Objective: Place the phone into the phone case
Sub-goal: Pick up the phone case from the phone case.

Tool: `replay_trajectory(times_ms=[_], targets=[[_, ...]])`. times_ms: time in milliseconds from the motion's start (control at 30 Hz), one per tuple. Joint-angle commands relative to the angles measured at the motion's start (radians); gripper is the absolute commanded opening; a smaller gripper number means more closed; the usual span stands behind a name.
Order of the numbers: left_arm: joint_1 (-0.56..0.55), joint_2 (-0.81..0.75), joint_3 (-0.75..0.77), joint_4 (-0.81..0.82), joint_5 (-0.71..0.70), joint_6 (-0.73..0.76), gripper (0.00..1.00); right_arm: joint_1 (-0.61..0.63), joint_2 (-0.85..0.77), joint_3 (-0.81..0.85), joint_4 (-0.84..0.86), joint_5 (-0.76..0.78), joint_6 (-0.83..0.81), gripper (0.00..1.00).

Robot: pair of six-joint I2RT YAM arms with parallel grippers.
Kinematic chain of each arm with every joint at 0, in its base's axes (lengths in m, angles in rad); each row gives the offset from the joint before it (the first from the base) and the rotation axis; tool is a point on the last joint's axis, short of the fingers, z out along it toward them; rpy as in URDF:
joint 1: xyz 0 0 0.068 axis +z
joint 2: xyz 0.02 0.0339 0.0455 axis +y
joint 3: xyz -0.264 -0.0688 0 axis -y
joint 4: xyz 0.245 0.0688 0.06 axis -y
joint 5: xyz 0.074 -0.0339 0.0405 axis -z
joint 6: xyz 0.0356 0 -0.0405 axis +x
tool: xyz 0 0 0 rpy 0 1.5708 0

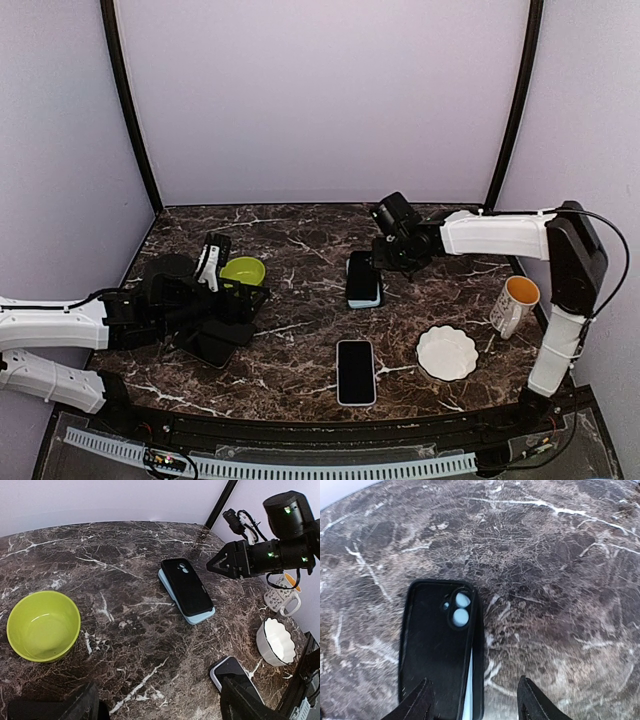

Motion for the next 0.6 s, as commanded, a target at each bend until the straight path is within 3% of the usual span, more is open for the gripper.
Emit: replay_trajectory(times_ms=[0,67,200,333,467,567], targets=[[0.011,-0.013,-0.014,-0.015,-0.022,0.029,0.85,-0.023,0.101,0.084,0.033,0.006,-0.041,0.57],[0.014,-0.009,-0.014,-0.009,-0.024,0.036,0.85,-0.037,0.152,0.119,0.017,0.004,-0.043,0.56],[0.017,-0.002,-0.009,-0.006,-0.017,0.046,0.86,-0.053,0.219,0.156,0.016,-0.032,-0.048,0.4],[0.022,0.004,-0.017,0.005,-0.017,0.044,0.85,-0.055,0.253,0.176,0.006,-0.059,-0.045,0.37],[0.026,0.012,-0.017,0.013,-0.011,0.042,0.85,-0.055,0.257,0.171,0.005,-0.062,-0.036,0.14],[0.027,0.015,-0.016,0.013,-0.003,0.042,0.85,-0.055,0.241,0.179,-0.012,-0.044,-0.032,0.02]])
